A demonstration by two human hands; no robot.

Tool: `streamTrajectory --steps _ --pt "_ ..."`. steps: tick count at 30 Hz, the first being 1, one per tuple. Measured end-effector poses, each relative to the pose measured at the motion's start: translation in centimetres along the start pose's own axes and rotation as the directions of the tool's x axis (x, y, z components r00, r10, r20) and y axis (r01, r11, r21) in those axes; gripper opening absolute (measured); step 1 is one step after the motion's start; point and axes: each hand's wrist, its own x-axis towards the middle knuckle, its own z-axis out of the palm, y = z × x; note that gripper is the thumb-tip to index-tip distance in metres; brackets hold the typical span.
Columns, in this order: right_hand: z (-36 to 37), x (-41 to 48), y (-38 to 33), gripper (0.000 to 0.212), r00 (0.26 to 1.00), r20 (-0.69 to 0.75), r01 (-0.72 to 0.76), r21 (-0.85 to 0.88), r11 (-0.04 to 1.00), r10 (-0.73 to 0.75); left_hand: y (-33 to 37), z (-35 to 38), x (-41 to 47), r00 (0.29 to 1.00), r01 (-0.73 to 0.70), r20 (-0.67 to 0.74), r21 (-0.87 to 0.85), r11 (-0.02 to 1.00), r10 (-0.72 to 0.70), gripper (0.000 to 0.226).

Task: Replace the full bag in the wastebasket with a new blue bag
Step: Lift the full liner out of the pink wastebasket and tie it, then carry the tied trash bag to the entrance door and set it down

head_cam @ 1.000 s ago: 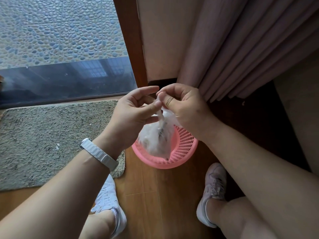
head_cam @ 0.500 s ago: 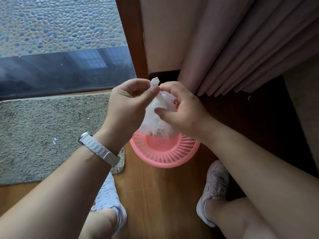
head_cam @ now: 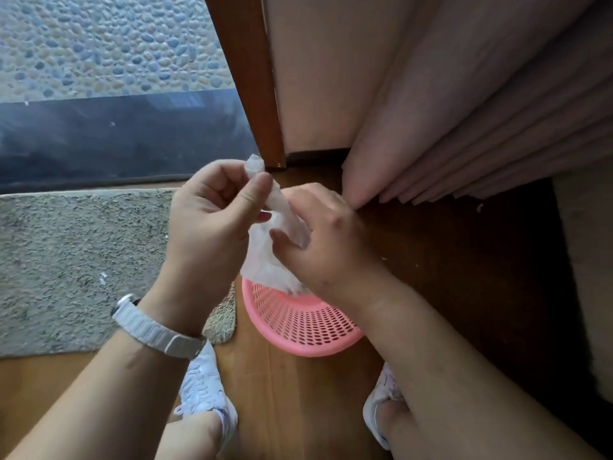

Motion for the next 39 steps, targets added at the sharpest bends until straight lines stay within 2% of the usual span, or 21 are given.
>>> streamTrajectory --steps 6,11,18,23,30,35,39 --pt "-6.4 2.2 -5.9 0.029 0.999 -0.028 0.035 0.041 0.999 -0.034 10.9 0.7 -0.4 0.999 0.031 0.014 -0.012 0.999 -0.031 0.007" --pt "-13.9 3.4 -13.7 0.027 0.993 -0.07 0.102 0.027 0.994 -0.1 22.4 2.5 -2.5 1.0 0.01 -0.015 -0.088 0.996 -0.011 0.009" --pt "-24.1 5.1 -25.5 0.028 0.973 -0.048 0.226 0.011 0.974 -0.226 38.2 2.9 -6.1 0.993 -0.089 -0.086 -0.104 0.991 0.08 0.004" --pt "-28.3 6.0 -32.9 0.029 0.948 -0.033 0.314 -0.038 0.949 -0.315 46.9 1.9 -8.8 0.981 -0.167 -0.124 -0.125 0.978 0.152 0.009" --pt "-27.0 6.7 -42.1 0.031 0.915 -0.004 0.404 -0.037 0.914 -0.404 52.8 -5.1 -11.7 0.962 -0.257 -0.136 -0.144 0.956 0.238 0.01" --pt "-22.4 7.3 -50.1 0.028 0.909 -0.043 0.406 -0.125 0.905 -0.413 56.1 -13.7 -13.2 0.95 -0.296 -0.154 -0.17 0.94 0.271 0.011" --pt "-17.8 8.7 -57.1 0.037 0.902 0.027 0.431 -0.138 0.892 -0.432 57.8 -22.4 -13.5 0.941 -0.317 -0.177 -0.151 0.936 0.29 0.026"
